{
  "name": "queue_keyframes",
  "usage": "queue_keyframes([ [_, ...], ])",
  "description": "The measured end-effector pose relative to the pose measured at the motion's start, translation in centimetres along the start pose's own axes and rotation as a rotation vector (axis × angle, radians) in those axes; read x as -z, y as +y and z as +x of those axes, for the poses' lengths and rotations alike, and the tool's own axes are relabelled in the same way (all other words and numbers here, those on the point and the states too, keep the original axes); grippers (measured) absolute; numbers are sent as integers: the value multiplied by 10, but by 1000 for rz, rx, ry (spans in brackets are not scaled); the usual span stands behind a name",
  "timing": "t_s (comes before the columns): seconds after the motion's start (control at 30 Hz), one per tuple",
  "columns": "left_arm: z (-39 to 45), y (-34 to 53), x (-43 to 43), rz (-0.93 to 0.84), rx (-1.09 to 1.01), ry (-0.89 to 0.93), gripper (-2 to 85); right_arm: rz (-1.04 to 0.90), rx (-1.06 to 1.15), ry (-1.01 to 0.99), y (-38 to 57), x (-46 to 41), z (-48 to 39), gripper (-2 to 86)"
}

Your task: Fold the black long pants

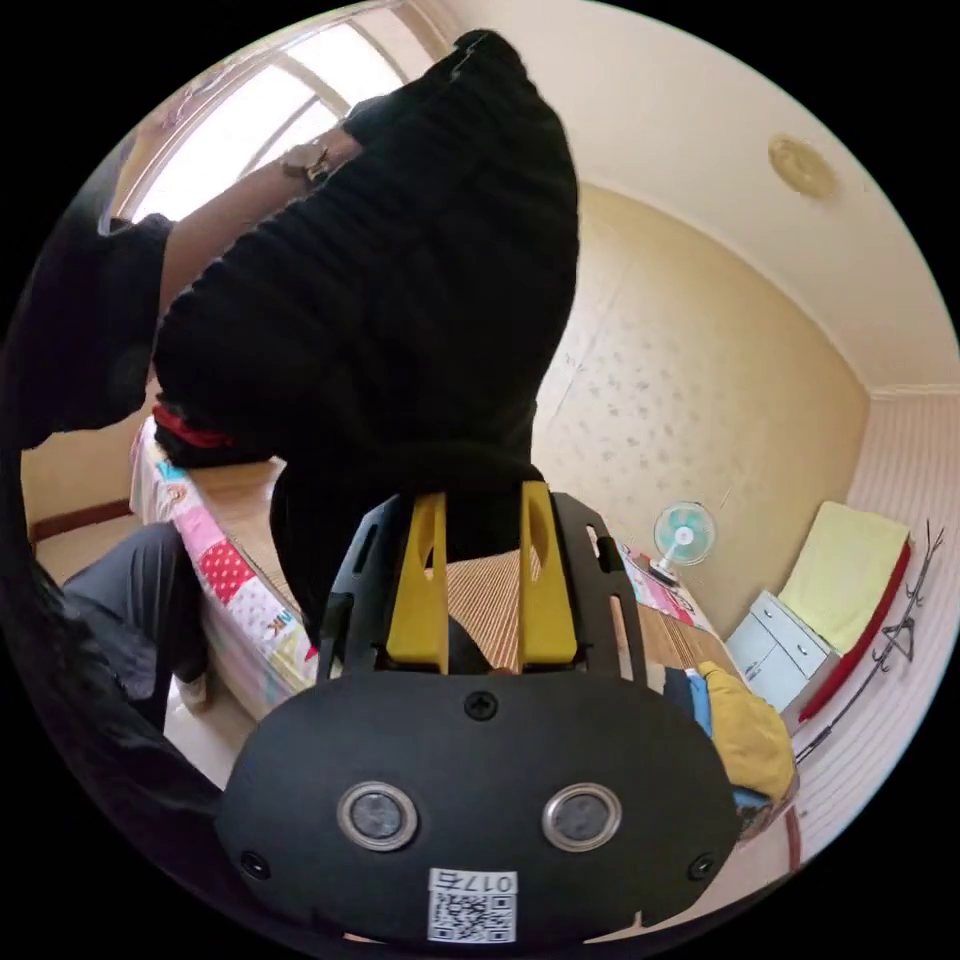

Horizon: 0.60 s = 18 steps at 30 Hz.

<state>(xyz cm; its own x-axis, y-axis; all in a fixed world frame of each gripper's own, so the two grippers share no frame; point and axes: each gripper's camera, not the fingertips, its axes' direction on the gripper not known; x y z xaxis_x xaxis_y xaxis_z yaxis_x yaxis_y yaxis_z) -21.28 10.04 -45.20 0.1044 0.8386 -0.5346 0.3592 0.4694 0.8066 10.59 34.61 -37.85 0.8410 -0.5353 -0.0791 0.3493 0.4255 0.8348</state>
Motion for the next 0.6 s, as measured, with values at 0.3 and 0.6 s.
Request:
queue_keyframes([
  [0.3,30,-31,66,69,-57,-11,2,272,-222,-145,-37,70,94,120],
  [0.6,71,-40,106,118,-183,-18,5,489,-363,-185,-55,107,129,113],
])
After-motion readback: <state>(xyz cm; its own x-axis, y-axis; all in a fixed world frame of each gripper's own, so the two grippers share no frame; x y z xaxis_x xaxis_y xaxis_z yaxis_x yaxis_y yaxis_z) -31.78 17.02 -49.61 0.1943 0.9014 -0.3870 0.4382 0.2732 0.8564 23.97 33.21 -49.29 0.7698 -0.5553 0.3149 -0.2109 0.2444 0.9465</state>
